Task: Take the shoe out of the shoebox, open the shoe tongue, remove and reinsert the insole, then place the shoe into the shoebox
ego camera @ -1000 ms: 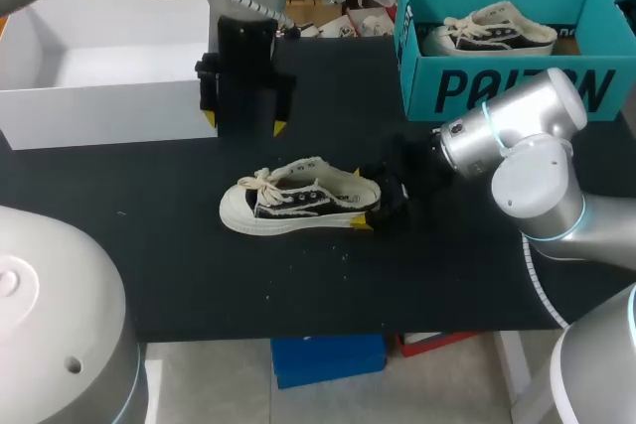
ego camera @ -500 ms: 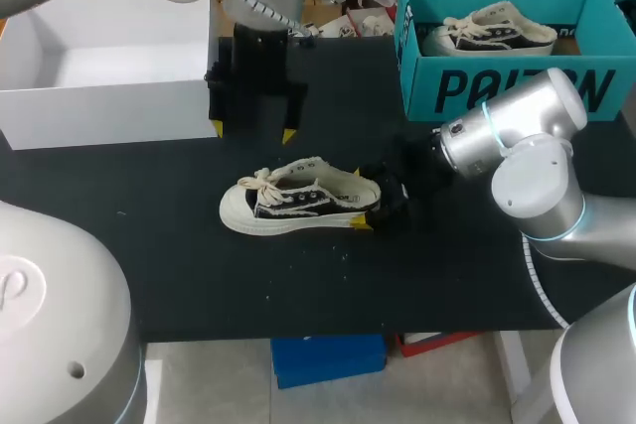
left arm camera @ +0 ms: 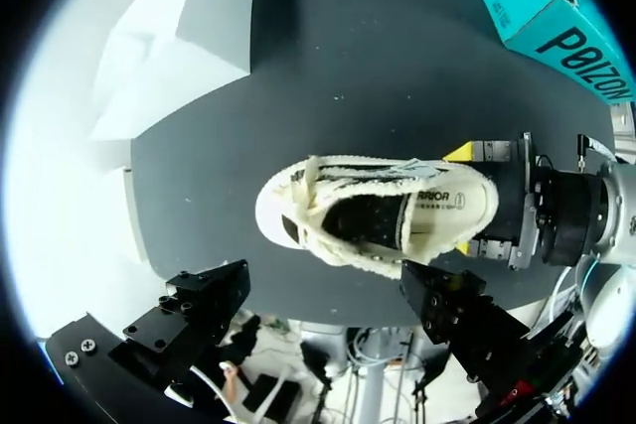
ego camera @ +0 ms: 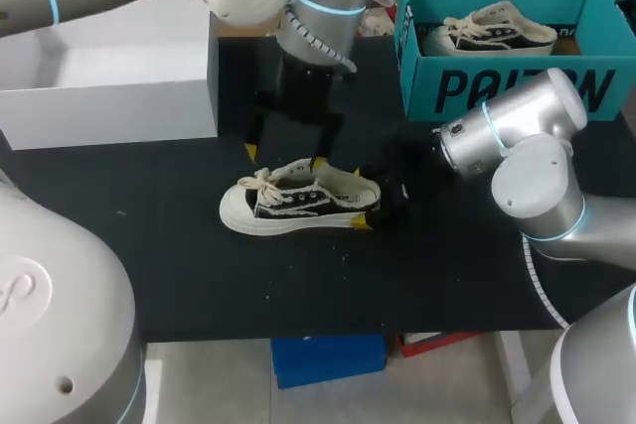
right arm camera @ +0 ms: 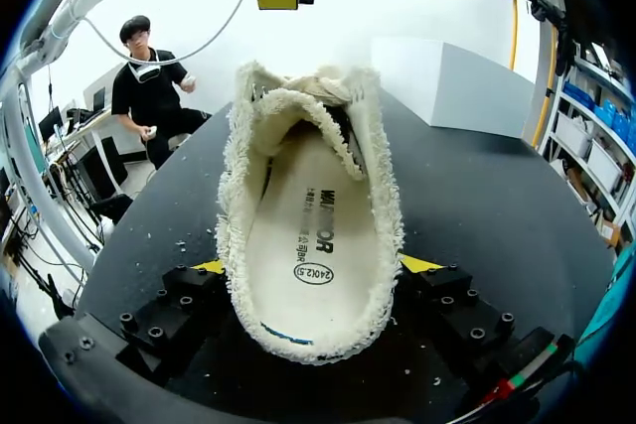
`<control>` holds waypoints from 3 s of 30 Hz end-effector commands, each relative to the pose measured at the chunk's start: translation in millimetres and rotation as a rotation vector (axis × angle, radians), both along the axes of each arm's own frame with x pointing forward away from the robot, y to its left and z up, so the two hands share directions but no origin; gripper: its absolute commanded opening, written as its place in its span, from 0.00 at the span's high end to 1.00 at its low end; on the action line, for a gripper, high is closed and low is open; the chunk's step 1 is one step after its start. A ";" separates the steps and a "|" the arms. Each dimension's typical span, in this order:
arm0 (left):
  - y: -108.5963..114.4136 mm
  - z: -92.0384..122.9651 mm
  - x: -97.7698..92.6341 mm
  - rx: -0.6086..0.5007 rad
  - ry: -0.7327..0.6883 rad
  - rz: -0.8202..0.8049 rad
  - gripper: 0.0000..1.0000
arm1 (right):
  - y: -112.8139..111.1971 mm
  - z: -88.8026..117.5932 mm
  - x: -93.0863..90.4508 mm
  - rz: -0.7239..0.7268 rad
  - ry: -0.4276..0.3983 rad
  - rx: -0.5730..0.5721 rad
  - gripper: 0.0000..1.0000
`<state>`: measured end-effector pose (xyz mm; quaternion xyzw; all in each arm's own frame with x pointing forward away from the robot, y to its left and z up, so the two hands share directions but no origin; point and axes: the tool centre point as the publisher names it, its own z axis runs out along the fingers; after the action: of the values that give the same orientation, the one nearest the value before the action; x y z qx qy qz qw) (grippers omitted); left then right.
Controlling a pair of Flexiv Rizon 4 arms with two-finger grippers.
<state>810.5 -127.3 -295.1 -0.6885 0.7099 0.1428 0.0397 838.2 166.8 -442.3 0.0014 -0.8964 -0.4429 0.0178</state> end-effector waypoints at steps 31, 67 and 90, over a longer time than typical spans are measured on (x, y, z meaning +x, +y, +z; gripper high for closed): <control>-36.6 -75.0 9.1 0.200 -0.011 -0.064 0.00 | 4.1 -4.3 0.9 -0.002 0.001 -0.003 1.00; -17.5 -70.3 6.7 0.230 0.001 -0.077 1.00 | 4.1 -4.3 0.9 -0.002 0.001 -0.003 1.00; 4.8 -27.5 2.8 0.140 -0.106 -0.038 1.00 | 4.1 -4.3 0.9 -0.002 0.001 -0.003 1.00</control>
<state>819.3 -132.2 -327.3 -0.6740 0.7056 0.1728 0.1342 838.2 166.8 -442.2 0.0013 -0.8964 -0.4429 0.0178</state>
